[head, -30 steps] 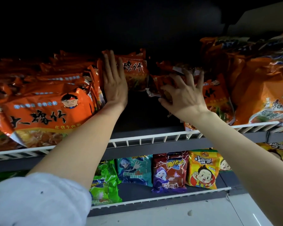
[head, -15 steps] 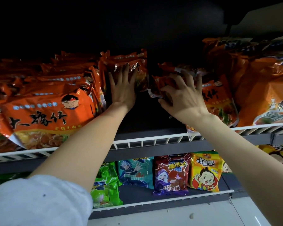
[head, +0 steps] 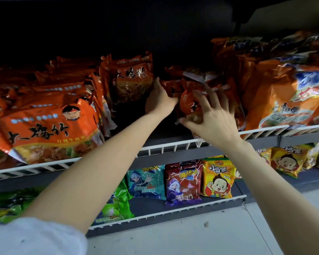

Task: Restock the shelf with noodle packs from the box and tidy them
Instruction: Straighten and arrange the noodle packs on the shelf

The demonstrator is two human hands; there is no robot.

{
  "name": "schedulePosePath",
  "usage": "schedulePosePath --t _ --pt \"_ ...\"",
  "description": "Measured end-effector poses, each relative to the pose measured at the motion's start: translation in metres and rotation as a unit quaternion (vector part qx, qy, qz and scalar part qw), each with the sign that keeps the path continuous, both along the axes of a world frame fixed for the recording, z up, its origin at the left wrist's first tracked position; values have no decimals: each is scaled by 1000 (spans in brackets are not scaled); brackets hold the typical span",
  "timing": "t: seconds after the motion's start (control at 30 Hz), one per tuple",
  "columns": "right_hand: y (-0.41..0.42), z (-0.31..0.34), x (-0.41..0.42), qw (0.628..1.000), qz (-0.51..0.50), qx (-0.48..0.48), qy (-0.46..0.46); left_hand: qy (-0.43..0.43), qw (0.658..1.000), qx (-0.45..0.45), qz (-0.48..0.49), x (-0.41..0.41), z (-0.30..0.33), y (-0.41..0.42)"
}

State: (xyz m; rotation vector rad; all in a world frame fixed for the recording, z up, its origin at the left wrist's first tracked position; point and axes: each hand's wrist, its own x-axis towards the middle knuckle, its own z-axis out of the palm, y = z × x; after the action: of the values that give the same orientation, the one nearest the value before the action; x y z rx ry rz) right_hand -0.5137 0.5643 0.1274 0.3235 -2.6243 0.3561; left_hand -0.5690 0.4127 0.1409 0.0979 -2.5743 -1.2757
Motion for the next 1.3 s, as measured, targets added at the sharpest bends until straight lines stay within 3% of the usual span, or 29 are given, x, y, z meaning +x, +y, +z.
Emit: schedulePosePath --t 0.13,0.27,0.4,0.47,0.57,0.67,0.83,0.93,1.0,1.1,1.23,1.3 --pt "-2 3 0 1000 -3 19 12 0 999 45 9 -1 -8 5" --pt "-1 7 1 999 -3 32 26 70 994 79 16 15 0 -14" --pt "-14 15 3 993 41 92 54 135 989 4 63 42 15 -47" --pt "-29 19 3 987 75 118 84 101 992 -16 75 49 17 -65" --pt "-59 23 -2 980 99 144 94 5 998 31 51 58 23 -80" --pt "-79 32 -3 982 82 162 45 31 998 -18 47 69 29 -81" --pt "-90 38 -11 994 53 46 -82 172 975 -101 100 81 32 -86" --pt "-107 30 -25 994 32 76 -74 215 947 -209 114 76 22 -83" --pt "-119 27 -34 993 36 108 -39 194 945 -234 118 68 18 -78" --pt "-134 21 -53 993 87 0 -80 154 960 -185 142 52 17 -76" --pt "-142 17 -67 937 180 -244 -175 184 976 3 121 34 12 -79" --pt "-139 16 -70 915 183 -302 -193 207 974 20 86 29 6 -81"
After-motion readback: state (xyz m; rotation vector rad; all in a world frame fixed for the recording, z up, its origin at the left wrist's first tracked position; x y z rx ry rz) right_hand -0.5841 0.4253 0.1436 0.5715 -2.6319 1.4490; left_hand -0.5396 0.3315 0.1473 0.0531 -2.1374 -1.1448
